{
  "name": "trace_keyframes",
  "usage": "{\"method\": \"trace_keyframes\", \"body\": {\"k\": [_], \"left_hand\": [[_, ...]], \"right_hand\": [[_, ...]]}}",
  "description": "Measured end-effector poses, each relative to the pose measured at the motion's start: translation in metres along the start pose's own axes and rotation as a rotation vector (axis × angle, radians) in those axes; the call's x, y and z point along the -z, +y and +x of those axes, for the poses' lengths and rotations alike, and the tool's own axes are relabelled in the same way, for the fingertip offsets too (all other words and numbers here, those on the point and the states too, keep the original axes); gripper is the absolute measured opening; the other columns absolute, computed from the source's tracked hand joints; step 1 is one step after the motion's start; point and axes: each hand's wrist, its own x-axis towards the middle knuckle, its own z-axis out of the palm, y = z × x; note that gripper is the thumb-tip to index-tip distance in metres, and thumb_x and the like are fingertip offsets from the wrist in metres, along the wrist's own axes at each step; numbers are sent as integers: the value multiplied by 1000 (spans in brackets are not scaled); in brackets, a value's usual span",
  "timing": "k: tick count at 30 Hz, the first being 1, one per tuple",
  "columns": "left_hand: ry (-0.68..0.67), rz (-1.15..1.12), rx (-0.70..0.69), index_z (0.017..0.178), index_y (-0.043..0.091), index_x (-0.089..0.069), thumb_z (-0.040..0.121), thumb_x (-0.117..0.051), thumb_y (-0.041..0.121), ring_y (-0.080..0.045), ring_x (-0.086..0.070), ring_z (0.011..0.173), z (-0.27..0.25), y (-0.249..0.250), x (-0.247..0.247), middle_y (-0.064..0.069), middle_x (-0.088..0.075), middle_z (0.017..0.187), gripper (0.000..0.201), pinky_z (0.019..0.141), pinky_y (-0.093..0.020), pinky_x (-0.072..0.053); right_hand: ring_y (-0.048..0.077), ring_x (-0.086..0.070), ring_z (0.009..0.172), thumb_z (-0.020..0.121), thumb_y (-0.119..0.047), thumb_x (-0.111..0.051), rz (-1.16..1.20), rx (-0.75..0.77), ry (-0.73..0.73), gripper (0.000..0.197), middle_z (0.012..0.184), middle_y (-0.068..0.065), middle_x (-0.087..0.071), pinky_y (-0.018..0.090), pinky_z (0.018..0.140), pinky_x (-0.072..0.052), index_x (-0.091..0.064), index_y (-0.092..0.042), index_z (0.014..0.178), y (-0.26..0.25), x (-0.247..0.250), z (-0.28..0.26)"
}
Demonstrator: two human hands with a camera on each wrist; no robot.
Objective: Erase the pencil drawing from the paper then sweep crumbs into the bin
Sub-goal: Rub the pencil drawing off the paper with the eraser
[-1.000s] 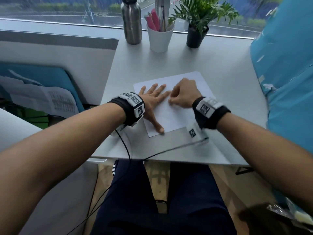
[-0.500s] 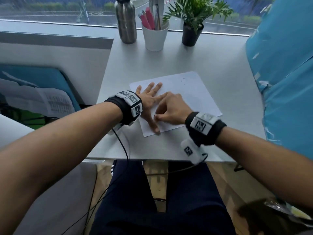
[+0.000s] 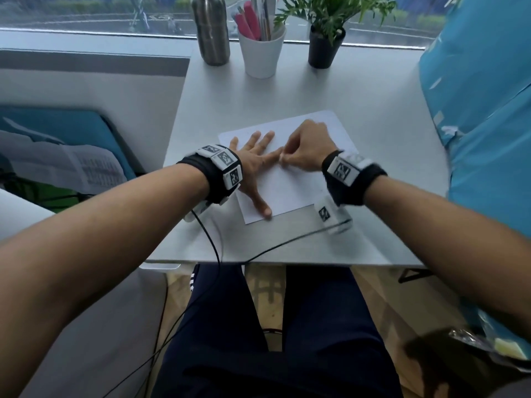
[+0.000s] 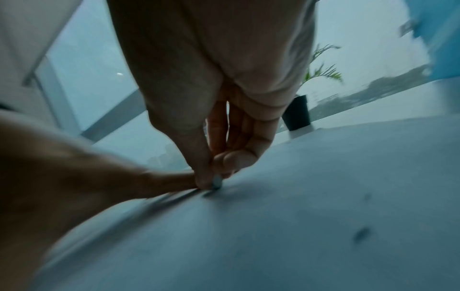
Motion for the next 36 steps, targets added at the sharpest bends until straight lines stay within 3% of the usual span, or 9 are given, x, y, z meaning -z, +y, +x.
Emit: {"method": "trace_keyframes", "body": {"k": [2, 5, 10, 15, 21, 23, 26, 31, 36], "left_hand": [[7, 12, 10, 146, 46, 25, 25, -74, 87, -23, 36, 141, 1, 0, -1, 4, 41, 152, 162, 114, -64, 10], [-13, 26, 13, 145, 44, 28, 25, -74, 87, -24, 38, 139, 1, 2, -1, 3, 44, 151, 163, 113, -64, 11], [-9, 1, 3, 146, 44, 25, 27, -74, 86, -23, 35, 142, 0, 0, 1, 3, 39, 154, 161, 113, -64, 12], [-19, 28, 4, 146, 42, 27, 25, -73, 87, -23, 38, 139, 1, 1, 1, 3, 43, 151, 163, 113, -64, 13], [-17, -4, 13, 146, 45, 26, 26, -74, 87, -23, 37, 140, 2, 2, 3, 4, 41, 153, 161, 113, -64, 12], [-20, 12, 14, 145, 44, 28, 24, -73, 88, -24, 38, 139, 4, 2, 2, 4, 43, 151, 163, 113, -65, 11], [-21, 22, 3, 144, 45, 29, 25, -74, 87, -24, 38, 139, 1, 2, 1, 3, 43, 151, 163, 113, -64, 13], [-15, 3, -2, 146, 44, 25, 29, -76, 85, -24, 36, 141, 0, 3, 2, 3, 40, 154, 160, 113, -64, 11], [-12, 25, -4, 144, 46, 29, 24, -73, 88, -24, 37, 140, 0, 3, 0, 3, 42, 152, 163, 113, -64, 13]], "right_hand": [[13, -66, 69, 70, -18, -75, 0, 71, -69, 10, 74, 4, -75, 19, 73, -51, -78, -9, 75, -15, -18, -22], [7, -63, 66, 71, -19, -78, 23, 105, -196, 8, 72, 1, -74, 4, 62, -41, -78, -11, 73, -21, -23, -36], [5, -61, 70, 69, -24, -79, 40, -83, 32, 14, 80, 2, -75, 10, 61, -40, -78, -13, 78, 9, 4, 7], [8, -65, 67, 72, -20, -77, 31, 80, -207, 11, 77, 2, -74, 16, 64, -48, -78, -10, 75, -16, -23, -37], [10, -64, 69, 68, -22, -77, 18, -40, -1, 13, 74, 1, -73, 19, 67, -47, -78, -12, 76, -2, -1, -3], [12, -64, 63, 69, -18, -76, 30, 39, -109, 9, 67, 0, -71, 19, 63, -48, -76, -9, 69, -16, -17, -26], [7, -65, 70, 69, -21, -80, 49, 66, -232, 10, 73, -1, -74, 13, 62, -48, -79, -13, 75, -13, -17, -35], [4, -62, 70, 68, -26, -81, 61, -48, -18, 17, 80, 1, -75, 10, 63, -41, -79, -15, 81, 10, 3, -3], [-1, -60, 63, 69, -24, -82, 72, 63, -237, 12, 73, -6, -72, 5, 59, -41, -79, -15, 78, -11, -19, -36]]}}
